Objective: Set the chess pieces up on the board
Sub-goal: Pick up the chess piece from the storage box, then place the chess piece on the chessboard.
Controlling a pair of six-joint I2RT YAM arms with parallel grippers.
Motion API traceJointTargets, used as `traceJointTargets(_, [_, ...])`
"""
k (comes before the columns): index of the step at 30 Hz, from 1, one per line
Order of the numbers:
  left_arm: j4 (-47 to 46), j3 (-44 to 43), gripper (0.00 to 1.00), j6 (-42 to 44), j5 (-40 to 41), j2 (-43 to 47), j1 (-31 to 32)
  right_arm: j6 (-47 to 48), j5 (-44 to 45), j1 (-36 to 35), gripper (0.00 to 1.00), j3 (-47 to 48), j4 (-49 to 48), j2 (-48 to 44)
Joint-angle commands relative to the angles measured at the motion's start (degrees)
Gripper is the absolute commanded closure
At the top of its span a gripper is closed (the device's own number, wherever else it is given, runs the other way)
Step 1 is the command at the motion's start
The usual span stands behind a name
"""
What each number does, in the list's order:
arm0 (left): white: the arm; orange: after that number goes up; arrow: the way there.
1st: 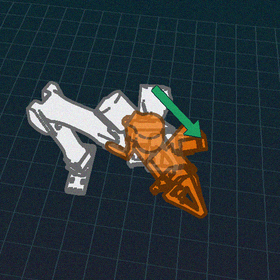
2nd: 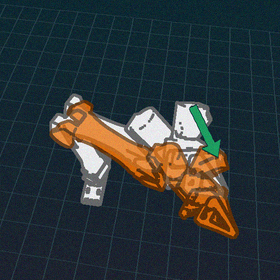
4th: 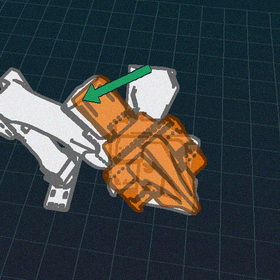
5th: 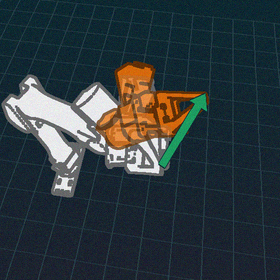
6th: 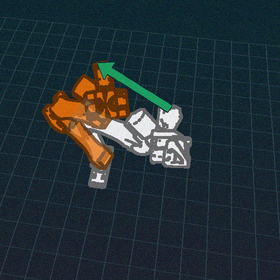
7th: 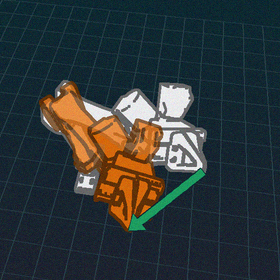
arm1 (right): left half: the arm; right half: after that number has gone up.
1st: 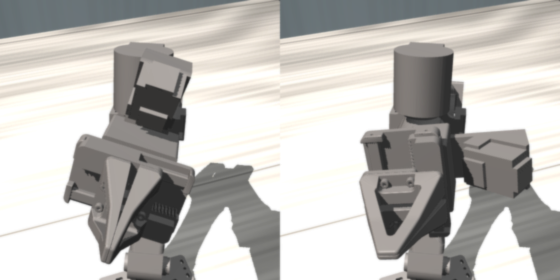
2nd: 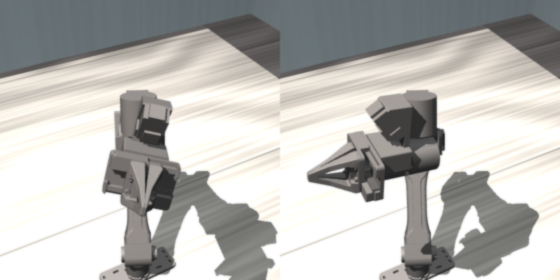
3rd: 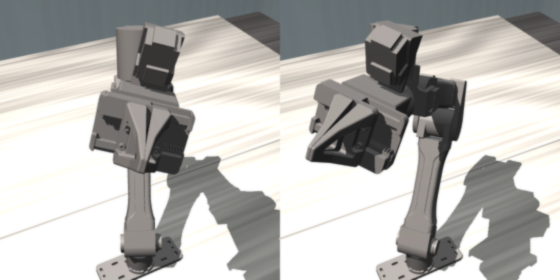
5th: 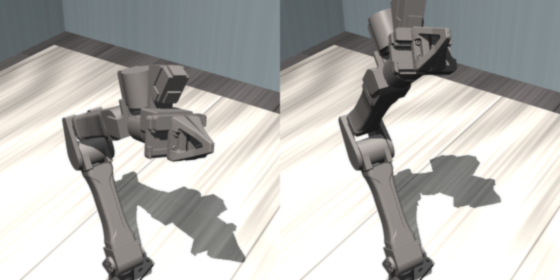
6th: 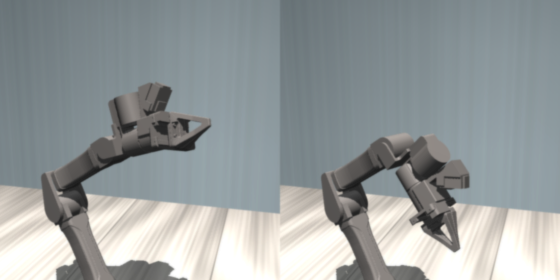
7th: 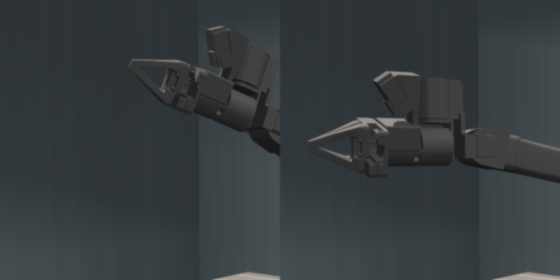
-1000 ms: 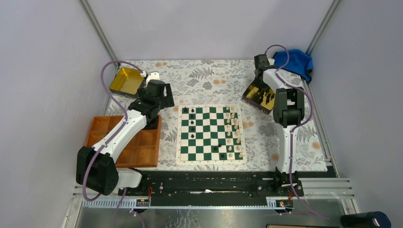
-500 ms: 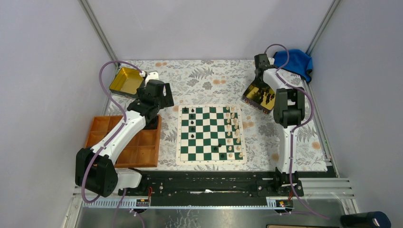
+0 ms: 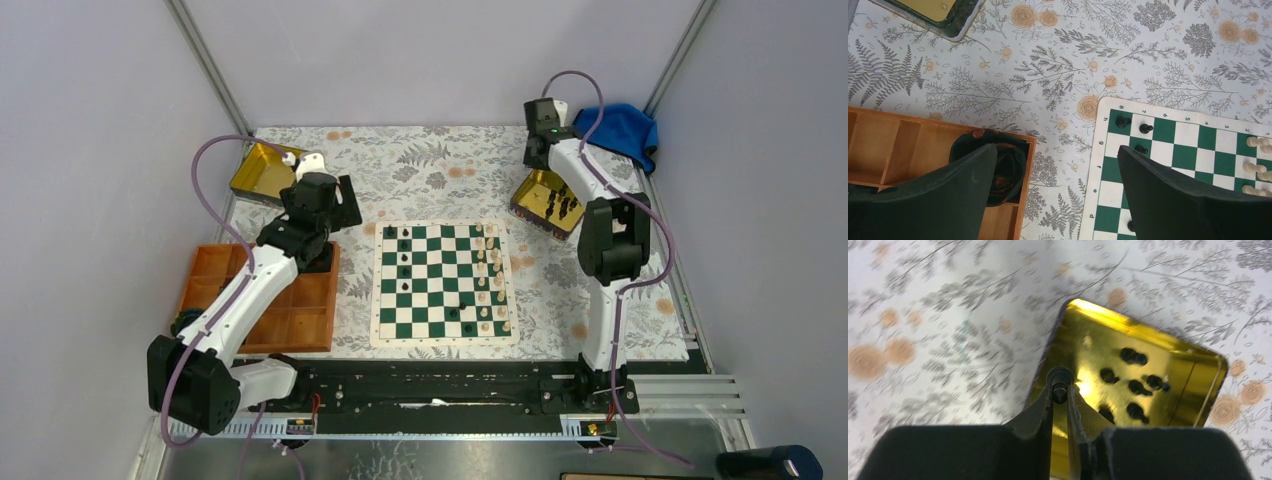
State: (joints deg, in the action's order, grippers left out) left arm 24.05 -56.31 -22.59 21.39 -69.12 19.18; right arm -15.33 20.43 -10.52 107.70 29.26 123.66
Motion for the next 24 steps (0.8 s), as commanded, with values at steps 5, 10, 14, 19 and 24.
traceJointTargets(5, [0.30, 0.59, 0.01, -2.51, 0.11, 3.46, -0.24, 0.77, 0.45, -12.02, 1.00, -6.58, 0.84, -10.82])
traceJointTargets(10, [1.47, 0.51, 0.01, -3.29, 0.47, 5.10, -0.24, -0.67, -1.73, -19.34, 1.00, -9.56, 1.77, -14.74])
traceJointTargets(14, [2.33, -0.20, 0.01, -3.67, 0.72, 6.11, -0.30, -1.08, -2.38, -25.44, 1.00, -9.61, 3.34, -15.46])
traceJointTargets(19, [3.61, -1.82, 0.01, -3.53, 1.38, 7.34, -0.27, -1.62, -3.21, -32.31, 1.00, -8.05, 4.81, -14.65])
traceJointTargets(24, [4.71, -3.25, 0.01, -3.03, 2.11, 8.57, -0.29, -1.89, -4.79, -38.82, 1.00, -5.33, 5.99, -11.51])
